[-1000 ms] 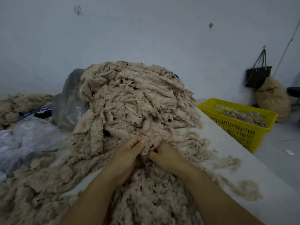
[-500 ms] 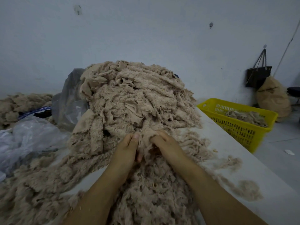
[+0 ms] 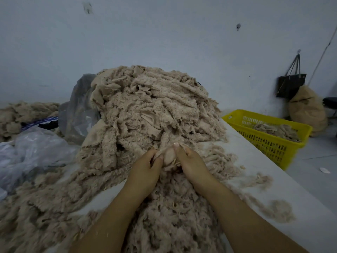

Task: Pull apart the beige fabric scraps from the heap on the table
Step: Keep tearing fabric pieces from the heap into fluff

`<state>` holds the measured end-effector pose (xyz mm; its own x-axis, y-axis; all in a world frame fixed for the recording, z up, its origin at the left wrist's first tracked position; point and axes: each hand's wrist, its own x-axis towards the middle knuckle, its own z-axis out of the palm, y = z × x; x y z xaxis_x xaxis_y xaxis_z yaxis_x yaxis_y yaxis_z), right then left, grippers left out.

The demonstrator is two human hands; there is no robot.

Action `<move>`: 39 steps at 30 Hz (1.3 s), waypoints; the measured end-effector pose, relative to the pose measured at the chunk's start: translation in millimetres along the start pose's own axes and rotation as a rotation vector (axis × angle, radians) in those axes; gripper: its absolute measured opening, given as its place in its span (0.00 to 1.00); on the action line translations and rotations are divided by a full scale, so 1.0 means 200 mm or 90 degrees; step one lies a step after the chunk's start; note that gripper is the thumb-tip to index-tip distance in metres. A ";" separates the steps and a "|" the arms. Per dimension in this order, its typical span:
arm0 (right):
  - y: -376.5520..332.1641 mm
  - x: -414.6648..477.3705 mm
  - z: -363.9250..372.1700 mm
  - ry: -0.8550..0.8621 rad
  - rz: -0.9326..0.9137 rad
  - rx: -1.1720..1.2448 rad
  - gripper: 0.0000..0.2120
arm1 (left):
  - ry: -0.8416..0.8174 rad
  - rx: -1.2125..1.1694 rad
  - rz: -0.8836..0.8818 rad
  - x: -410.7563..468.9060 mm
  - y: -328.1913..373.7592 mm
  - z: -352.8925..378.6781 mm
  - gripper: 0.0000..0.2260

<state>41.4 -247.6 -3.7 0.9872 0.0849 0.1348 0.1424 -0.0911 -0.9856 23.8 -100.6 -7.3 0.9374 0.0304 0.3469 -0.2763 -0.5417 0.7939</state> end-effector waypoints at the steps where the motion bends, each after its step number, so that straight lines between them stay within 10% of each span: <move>1: 0.00 0.00 0.00 0.007 0.001 -0.004 0.17 | 0.018 0.007 0.004 0.00 0.00 -0.01 0.13; 39: -0.03 0.07 -0.07 0.155 0.099 0.322 0.16 | 0.045 0.001 -0.092 0.03 0.02 -0.02 0.12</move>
<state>54.6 -258.9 4.8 0.9903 -0.1274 -0.0548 0.0016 0.4058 -0.9140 28.0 -98.9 -0.8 0.9499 0.1677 0.2638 -0.1392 -0.5289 0.8372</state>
